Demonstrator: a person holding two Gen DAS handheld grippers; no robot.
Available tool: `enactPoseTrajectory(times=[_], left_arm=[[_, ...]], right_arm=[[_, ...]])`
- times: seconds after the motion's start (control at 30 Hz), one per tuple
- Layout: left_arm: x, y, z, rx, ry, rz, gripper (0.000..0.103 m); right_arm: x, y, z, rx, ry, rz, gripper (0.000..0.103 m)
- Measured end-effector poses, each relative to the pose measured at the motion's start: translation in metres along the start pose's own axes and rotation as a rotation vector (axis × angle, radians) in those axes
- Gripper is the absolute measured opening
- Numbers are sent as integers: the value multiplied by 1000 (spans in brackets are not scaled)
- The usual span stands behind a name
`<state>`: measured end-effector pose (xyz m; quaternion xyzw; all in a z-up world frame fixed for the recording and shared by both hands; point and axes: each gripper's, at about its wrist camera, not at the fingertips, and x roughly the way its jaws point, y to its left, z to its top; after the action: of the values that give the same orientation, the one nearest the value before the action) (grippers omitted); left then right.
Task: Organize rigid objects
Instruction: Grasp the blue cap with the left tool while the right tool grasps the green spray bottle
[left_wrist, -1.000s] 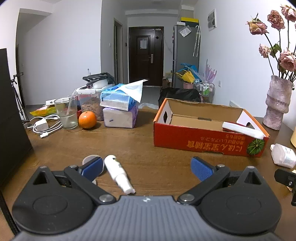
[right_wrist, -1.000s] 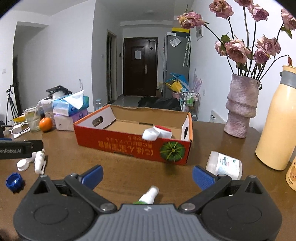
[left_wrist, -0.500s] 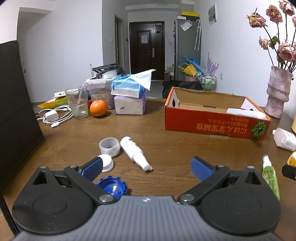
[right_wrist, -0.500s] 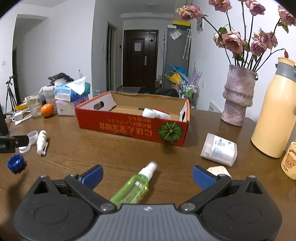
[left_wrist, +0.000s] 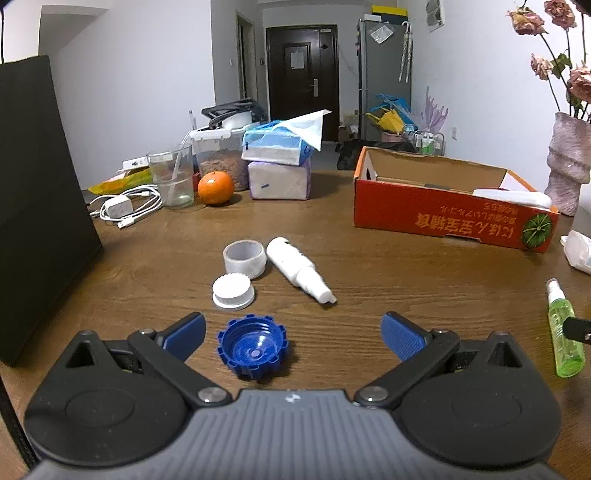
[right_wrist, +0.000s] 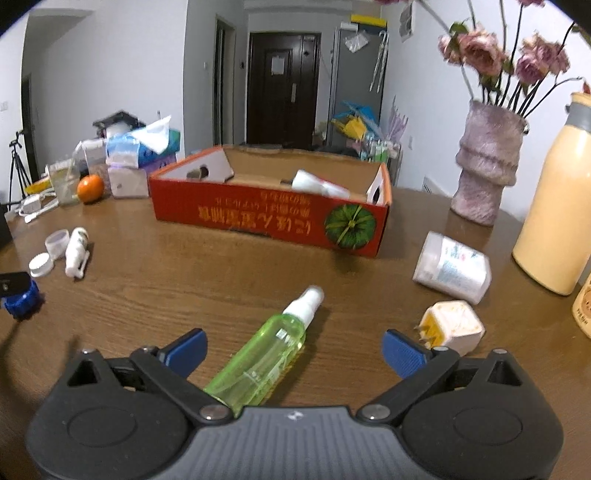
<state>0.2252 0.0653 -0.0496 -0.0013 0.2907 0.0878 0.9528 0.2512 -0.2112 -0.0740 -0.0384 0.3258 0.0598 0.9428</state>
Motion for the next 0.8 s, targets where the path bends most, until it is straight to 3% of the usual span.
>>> enactPoseTrajectory(times=[0.23, 0.37, 0.43, 0.5, 0.57, 0.8], left_arm=[[5, 6, -2, -12, 13, 15, 103], [9, 9, -3, -23, 23, 21, 103], [11, 11, -3, -29, 29, 22, 103], [13, 11, -3, -34, 33, 24, 103], [15, 13, -4, -39, 38, 28, 103], [25, 20, -4, -51, 62, 44, 103]], right_arm=[[30, 2, -3, 51, 98, 2, 81], [36, 1, -6, 59, 112, 15, 66], [35, 0, -6, 58, 103, 16, 58], [34, -1, -6, 59, 90, 23, 38], [34, -3, -7, 55, 76, 30, 30], [32, -9, -11, 71, 31, 53, 30]])
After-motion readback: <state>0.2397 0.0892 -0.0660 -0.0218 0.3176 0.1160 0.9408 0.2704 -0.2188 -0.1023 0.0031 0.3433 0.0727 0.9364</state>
